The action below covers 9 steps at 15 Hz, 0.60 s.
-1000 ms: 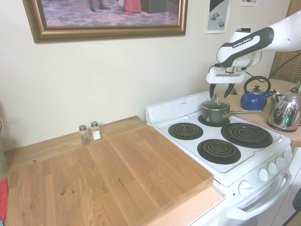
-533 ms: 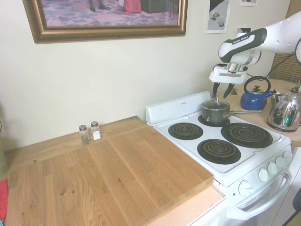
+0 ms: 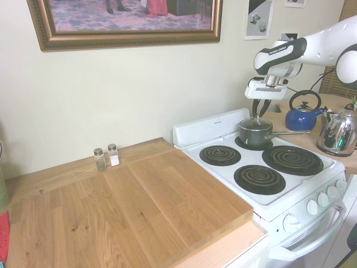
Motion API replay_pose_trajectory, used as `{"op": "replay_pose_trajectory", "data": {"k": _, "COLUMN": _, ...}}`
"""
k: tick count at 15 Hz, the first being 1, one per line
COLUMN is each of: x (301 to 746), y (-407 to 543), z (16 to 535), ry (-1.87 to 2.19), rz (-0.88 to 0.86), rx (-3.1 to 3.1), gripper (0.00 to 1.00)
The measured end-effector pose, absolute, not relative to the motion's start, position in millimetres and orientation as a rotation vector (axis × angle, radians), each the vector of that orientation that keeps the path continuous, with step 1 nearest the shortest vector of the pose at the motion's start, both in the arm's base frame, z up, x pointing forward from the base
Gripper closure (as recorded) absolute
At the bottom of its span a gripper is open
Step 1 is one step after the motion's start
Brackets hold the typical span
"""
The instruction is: Uncover the lid of the pot
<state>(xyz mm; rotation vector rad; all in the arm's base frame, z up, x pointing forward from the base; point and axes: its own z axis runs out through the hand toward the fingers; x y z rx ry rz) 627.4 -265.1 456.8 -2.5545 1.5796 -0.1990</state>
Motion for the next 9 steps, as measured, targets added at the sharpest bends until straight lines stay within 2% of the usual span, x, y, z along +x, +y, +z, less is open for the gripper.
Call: {"op": "replay_pose_trajectory", "data": {"k": 9, "x": 631.5, "y": -257.9, "z": 456.3, "ry": 1.592, "rz": -0.213, "rx": -2.586, "gripper": 1.0}}
